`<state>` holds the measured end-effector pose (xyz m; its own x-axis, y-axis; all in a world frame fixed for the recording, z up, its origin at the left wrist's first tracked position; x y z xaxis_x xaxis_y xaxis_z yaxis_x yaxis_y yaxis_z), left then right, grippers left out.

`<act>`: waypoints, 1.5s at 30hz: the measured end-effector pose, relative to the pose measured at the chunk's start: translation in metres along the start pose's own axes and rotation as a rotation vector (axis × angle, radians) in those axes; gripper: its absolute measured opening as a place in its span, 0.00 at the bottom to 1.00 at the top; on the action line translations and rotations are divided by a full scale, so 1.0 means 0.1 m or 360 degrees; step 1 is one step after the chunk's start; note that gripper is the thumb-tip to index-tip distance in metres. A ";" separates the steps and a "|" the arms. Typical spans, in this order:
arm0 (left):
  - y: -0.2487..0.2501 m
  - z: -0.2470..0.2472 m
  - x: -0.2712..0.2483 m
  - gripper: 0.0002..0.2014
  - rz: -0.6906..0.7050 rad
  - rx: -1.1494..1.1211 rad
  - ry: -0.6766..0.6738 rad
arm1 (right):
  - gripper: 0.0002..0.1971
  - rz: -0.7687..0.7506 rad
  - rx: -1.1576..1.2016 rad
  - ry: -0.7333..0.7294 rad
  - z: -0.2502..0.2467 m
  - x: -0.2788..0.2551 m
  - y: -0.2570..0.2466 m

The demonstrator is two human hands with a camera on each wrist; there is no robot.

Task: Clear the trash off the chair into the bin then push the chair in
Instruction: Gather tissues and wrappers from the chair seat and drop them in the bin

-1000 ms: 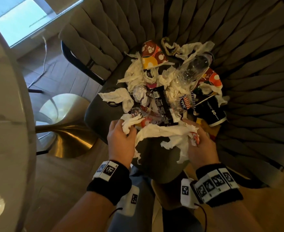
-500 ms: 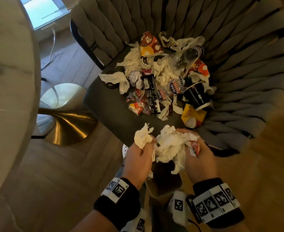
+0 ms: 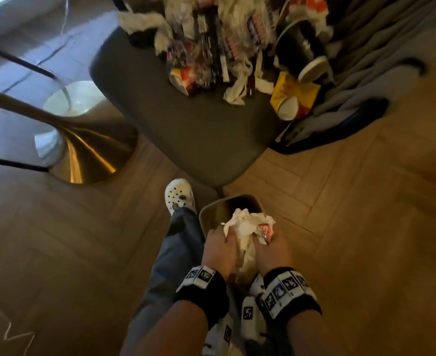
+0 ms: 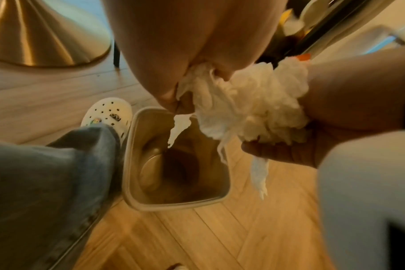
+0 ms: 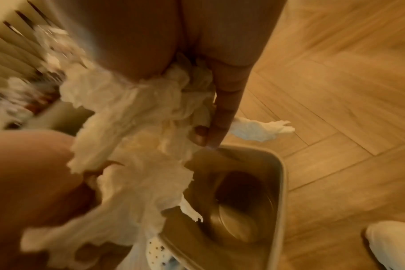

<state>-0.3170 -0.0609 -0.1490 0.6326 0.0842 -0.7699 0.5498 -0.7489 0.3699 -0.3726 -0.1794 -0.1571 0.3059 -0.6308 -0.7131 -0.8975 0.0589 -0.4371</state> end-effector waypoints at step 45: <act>2.65 -1.92 1.36 0.63 0.0430 0.0210 0.0521 | 0.30 0.0344 -0.0344 0.0746 -0.15 1.12 -2.94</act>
<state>0.0195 -0.1219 -0.0557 0.8950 0.0616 -0.4419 0.2801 -0.8485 0.4491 -0.0791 -0.2789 -0.0998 -0.0218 -0.9015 -0.4323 -0.9839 0.0960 -0.1504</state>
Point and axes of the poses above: each hand's wrist, its own x-axis towards the middle knuckle, its own z-axis out of the palm, y = z × x, the point moved 2 cm from there along x, towards the middle knuckle, and after that the axes turned 12 degrees about y, right-handed, at the moved point
